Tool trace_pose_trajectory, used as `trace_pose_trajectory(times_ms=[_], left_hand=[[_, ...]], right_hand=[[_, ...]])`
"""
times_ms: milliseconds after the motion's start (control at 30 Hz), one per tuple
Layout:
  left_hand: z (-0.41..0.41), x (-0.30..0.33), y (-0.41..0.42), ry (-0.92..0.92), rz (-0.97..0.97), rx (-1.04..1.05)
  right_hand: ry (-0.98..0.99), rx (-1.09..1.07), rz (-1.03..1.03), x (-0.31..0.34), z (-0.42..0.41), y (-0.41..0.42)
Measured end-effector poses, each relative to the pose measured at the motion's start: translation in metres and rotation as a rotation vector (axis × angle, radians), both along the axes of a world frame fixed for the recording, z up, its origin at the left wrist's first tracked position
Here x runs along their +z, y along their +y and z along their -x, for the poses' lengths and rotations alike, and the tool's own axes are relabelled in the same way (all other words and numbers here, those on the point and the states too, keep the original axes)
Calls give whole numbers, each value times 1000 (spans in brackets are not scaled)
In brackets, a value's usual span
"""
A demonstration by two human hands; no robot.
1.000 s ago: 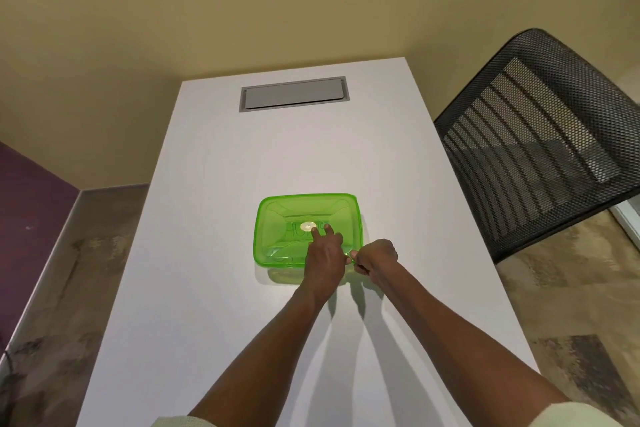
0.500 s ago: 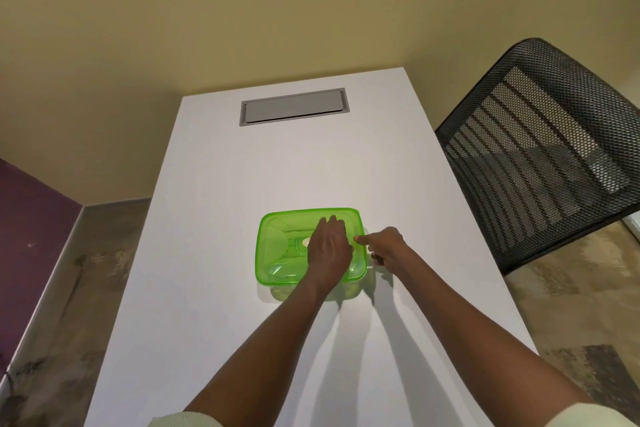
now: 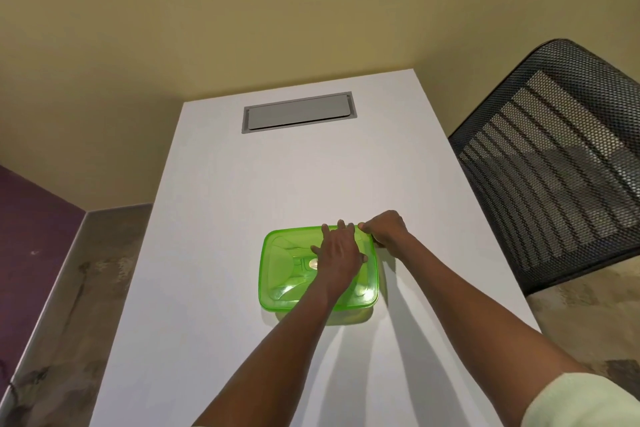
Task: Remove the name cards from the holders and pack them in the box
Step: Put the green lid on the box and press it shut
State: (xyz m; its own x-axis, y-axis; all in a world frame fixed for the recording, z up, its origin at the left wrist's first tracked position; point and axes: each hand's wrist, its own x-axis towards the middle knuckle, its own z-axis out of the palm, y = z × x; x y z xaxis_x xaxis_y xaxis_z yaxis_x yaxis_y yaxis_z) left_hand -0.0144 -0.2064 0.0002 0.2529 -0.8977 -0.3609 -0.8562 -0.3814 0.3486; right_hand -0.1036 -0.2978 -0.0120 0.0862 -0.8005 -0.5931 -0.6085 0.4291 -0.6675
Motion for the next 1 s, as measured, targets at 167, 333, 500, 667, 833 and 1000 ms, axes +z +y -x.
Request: trace_pose_trajectory(times_ms=[167, 333, 500, 667, 833, 1000], left_hand=[[1, -1, 0, -26, -17, -27], [1, -5, 1, -57, -16, -50], [2, -11, 2, -46, -14, -52], [0, -8, 3, 5, 2, -25], [-2, -15, 13, 78, 72, 17], [-31, -23, 36, 49, 238, 63]], right_hand=[[-42, -46, -109, -2, -4, -8], [30, 4, -80, -4, -15, -12], [119, 61, -4, -6, -18, -13], [217, 89, 67, -1, -19, -5], [273, 133, 200, 9, -15, 13], [139, 116, 487, 6, -22, 58]])
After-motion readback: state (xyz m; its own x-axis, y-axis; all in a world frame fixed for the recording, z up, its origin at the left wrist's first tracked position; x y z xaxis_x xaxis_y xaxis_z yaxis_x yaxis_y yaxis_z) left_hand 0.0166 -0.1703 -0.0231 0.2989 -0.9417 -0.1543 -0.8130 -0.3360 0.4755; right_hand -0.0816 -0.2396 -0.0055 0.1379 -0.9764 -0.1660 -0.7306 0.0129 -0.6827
